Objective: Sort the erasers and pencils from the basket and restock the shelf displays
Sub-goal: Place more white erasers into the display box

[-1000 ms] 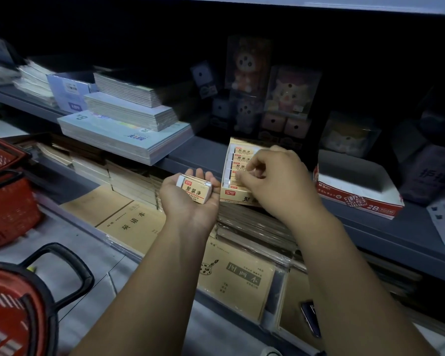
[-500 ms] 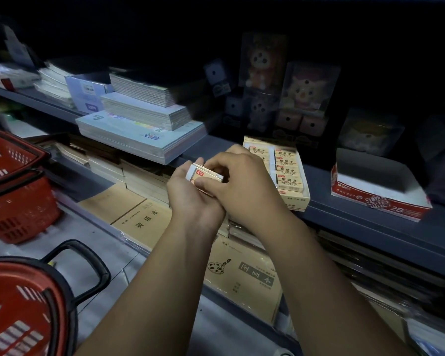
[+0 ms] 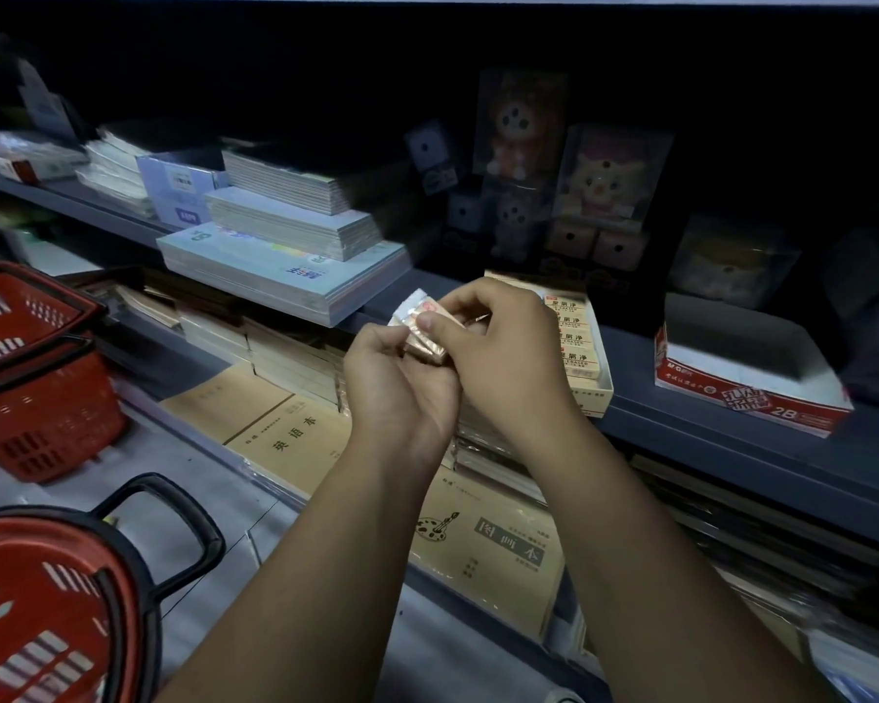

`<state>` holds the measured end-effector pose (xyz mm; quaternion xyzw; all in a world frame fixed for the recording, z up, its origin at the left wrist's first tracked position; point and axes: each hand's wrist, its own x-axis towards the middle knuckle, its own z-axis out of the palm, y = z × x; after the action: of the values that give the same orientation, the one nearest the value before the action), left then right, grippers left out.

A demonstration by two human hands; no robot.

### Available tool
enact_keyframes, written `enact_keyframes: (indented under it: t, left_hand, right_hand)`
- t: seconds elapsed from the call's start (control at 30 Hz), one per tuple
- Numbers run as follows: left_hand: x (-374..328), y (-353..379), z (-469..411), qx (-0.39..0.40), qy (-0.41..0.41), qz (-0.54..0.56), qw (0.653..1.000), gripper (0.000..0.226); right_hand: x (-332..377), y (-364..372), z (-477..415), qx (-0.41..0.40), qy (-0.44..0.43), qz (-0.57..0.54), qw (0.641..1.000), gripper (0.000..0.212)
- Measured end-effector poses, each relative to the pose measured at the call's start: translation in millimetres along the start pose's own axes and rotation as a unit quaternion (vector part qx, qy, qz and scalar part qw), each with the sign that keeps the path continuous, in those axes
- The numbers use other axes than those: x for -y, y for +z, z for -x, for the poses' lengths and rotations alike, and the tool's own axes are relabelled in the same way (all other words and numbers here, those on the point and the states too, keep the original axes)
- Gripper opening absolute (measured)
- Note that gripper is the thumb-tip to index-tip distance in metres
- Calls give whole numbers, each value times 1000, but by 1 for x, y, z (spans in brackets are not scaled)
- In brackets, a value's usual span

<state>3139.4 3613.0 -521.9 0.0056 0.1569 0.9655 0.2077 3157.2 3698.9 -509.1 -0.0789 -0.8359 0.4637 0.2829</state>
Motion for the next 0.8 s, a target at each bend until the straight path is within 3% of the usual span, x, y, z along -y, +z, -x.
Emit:
enact_keyframes:
  t: [0.13, 0.23, 0.47, 0.6, 0.8]
  left_hand:
    - [1, -9, -9, -25, 9, -51, 998, 37]
    - [3, -17, -17, -48, 31, -52, 997, 49]
    - [2, -15, -13, -127, 45, -80, 988, 10]
    - [4, -18, -15, -160, 36, -103, 981, 26]
    - [9, -17, -14, -174, 30, -67, 982, 30]
  right_hand:
    - [-2, -1, -3, -17, 27, -48, 998, 9]
    - [-3, -6, -6, -9, 38, -63, 997, 2]
    - [-12, -47, -8, -12, 60, -14, 998, 10]
    - [-14, -67, -8, 22, 67, 38, 997, 12]
    - [-16, -74, -10, 77, 96, 72, 990, 10]
